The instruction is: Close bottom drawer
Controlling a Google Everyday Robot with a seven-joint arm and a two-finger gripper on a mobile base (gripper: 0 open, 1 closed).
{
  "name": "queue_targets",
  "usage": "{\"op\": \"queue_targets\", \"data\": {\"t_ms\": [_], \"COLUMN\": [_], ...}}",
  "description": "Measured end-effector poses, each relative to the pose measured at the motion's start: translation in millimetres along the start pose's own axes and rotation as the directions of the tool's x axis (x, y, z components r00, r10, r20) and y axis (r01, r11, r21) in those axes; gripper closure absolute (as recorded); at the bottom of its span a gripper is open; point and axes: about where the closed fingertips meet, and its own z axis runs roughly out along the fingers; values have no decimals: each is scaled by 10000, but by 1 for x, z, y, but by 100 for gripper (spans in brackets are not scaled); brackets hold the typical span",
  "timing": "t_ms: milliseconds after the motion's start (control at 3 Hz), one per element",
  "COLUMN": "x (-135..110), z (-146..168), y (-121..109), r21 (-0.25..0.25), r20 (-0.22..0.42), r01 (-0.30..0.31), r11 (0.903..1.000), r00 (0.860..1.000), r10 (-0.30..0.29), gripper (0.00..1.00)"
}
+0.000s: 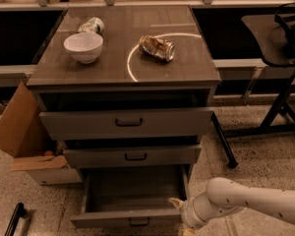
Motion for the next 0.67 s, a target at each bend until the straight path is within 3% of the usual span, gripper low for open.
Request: {"op": "queue_targets", "data": {"t_ms": [667], "x": [14], "z": [16], "y": [-4], "r21": [-94], "r20": [-375], "r01": [53], "r11": [9999], "r00": [9993], "r10": [-56], "gripper": [0]}}
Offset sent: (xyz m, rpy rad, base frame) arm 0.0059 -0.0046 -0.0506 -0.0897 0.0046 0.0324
